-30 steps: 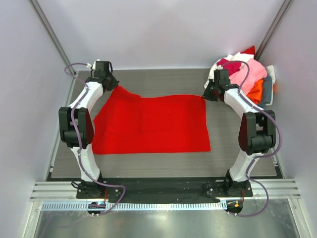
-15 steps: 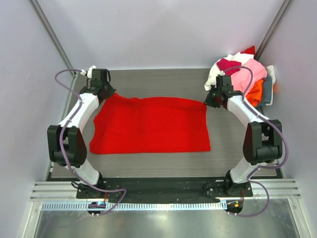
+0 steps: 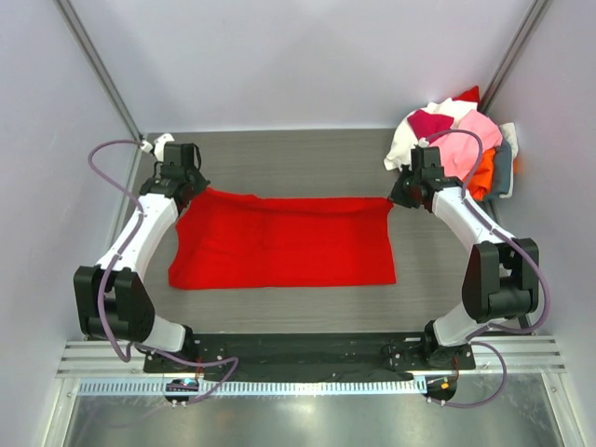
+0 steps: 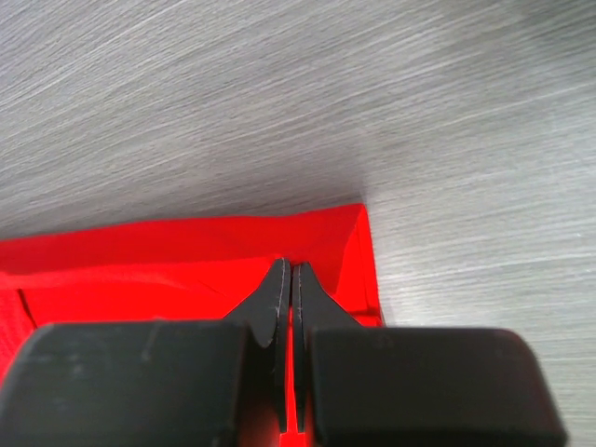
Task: Fold and stack the t-shirts
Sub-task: Fold the tshirt
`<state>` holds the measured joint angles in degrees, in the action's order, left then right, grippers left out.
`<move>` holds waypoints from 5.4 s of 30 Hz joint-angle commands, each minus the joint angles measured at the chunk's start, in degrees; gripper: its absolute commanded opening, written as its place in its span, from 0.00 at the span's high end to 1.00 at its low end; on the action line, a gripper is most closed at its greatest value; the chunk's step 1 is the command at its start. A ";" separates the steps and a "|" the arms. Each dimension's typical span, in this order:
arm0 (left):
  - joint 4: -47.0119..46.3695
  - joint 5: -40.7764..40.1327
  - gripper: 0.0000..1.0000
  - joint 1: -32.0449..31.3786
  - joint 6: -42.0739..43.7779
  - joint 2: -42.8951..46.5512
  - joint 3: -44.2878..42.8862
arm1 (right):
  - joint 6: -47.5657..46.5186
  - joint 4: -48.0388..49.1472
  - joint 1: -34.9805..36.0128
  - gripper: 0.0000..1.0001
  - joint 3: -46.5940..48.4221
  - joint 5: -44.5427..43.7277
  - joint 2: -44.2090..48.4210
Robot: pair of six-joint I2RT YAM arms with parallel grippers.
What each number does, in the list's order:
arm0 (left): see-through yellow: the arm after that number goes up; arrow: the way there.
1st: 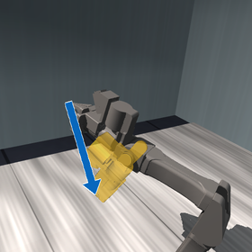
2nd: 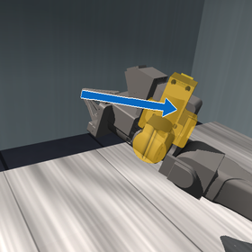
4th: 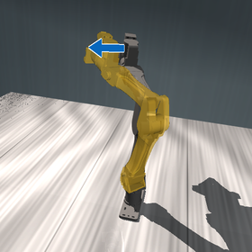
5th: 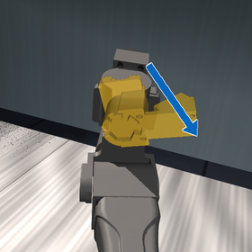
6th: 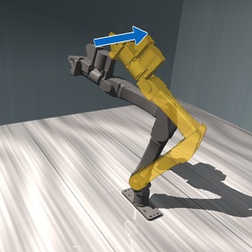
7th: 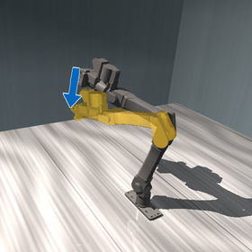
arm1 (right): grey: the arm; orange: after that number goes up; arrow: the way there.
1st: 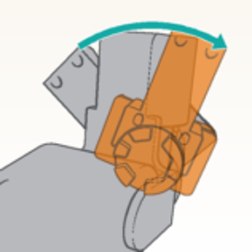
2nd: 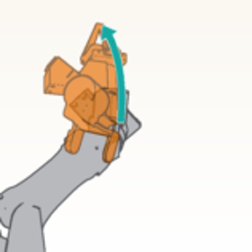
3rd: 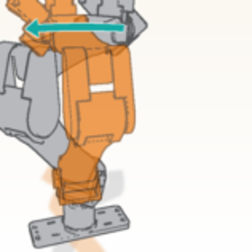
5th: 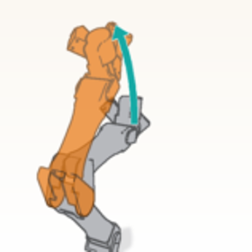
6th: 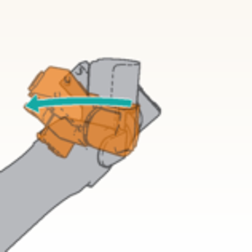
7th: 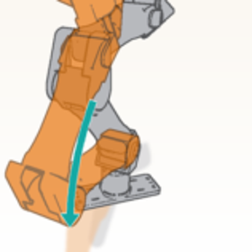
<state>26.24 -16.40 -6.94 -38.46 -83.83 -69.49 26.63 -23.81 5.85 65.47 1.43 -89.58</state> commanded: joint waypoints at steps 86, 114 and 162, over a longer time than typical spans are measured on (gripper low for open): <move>12.08 9.72 0.50 8.26 -15.24 -11.17 -0.20 | 13.88 34.36 38.10 0.49 18.97 25.89 -31.08; 23.59 -3.46 0.51 8.17 -14.54 -28.67 -10.13 | 14.68 36.47 39.59 0.52 25.49 35.05 -43.31; 28.16 -4.16 0.51 8.52 -12.34 -34.30 -19.54 | -2.72 27.69 39.42 0.58 8.97 53.33 -27.14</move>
<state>54.98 -19.70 1.15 -51.20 -117.86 -87.64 26.96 5.28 45.25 75.35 55.16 -121.36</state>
